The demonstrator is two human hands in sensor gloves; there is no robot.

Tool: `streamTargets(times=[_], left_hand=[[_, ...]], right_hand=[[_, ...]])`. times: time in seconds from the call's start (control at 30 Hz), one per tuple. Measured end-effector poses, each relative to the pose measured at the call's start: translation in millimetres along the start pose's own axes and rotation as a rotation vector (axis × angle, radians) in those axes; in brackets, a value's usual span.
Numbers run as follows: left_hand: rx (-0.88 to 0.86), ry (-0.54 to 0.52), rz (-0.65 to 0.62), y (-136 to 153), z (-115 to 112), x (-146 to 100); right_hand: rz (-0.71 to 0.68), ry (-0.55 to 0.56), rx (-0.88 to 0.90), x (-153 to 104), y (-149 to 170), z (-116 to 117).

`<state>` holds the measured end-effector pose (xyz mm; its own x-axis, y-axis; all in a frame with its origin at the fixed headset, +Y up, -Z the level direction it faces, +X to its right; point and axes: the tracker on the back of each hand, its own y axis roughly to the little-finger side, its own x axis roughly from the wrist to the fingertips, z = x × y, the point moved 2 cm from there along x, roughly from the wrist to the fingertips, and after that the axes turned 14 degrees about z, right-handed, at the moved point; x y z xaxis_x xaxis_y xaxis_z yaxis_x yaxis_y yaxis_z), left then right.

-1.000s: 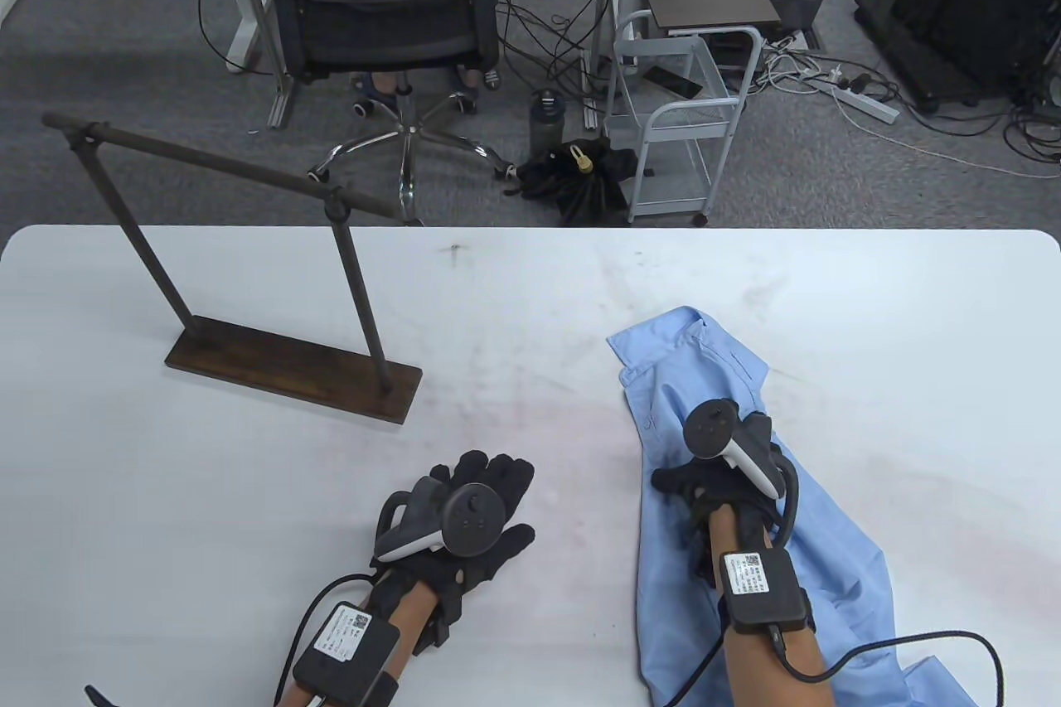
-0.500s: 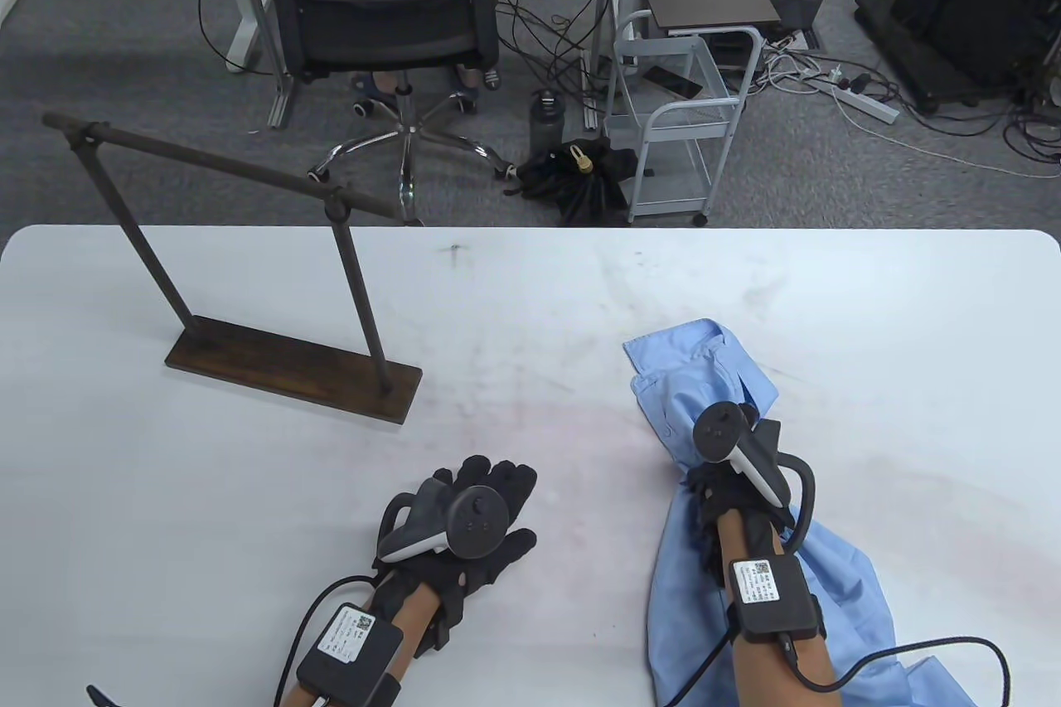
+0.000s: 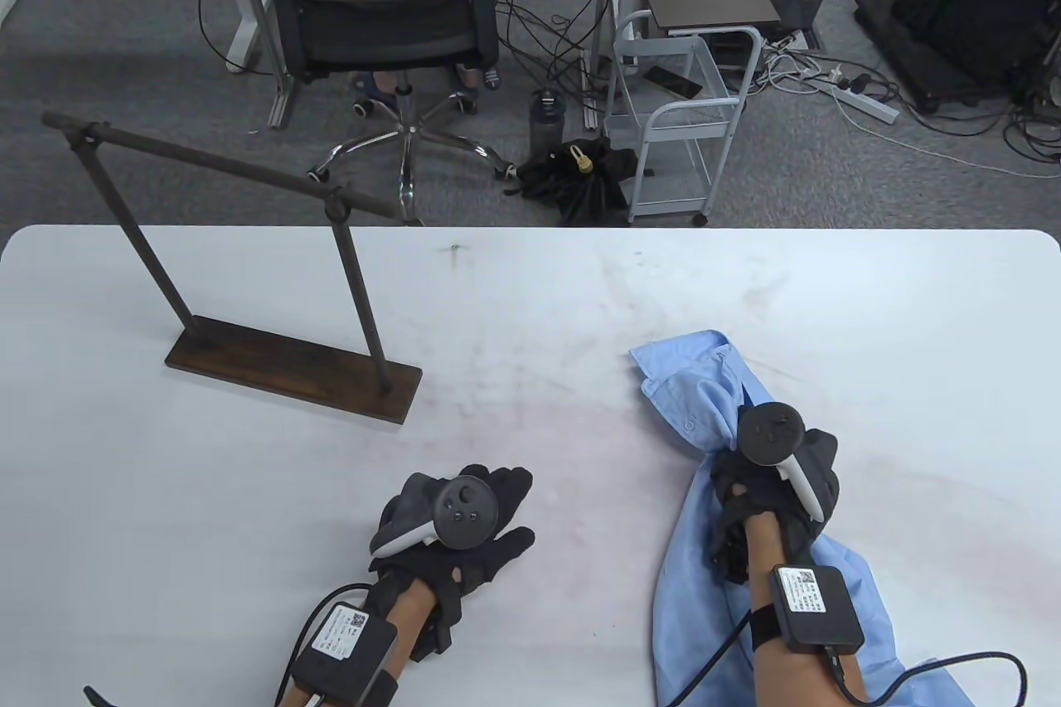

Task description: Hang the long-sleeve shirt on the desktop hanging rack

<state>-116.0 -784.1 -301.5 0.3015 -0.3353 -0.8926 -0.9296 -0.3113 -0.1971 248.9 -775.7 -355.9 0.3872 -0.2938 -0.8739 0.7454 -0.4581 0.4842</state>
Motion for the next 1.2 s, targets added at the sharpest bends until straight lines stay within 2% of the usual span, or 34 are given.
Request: streamTargets(times=[0.07,0.27,0.6,1.0,1.2], left_hand=[[0.016,-0.041,0.01,1,3,-1],[0.016,-0.052,0.017,2,5,-2],[-0.011,-0.085,0.012,3,9,-4],[-0.074,-0.136,-0.004,6,20,-11],[-0.212,-0.131,-0.041,2,25,-12]], right_hand=[[-0.007,-0.001,0.053,-1,3,-6],[-0.016,-0.009,0.207,-2,10,-20],[-0.136,0.005,0.37,-19,-6,-45],[-0.351,0.009,0.473,-59,-42,-70],[-0.474,-0.01,0.522,-85,-64,-79]])
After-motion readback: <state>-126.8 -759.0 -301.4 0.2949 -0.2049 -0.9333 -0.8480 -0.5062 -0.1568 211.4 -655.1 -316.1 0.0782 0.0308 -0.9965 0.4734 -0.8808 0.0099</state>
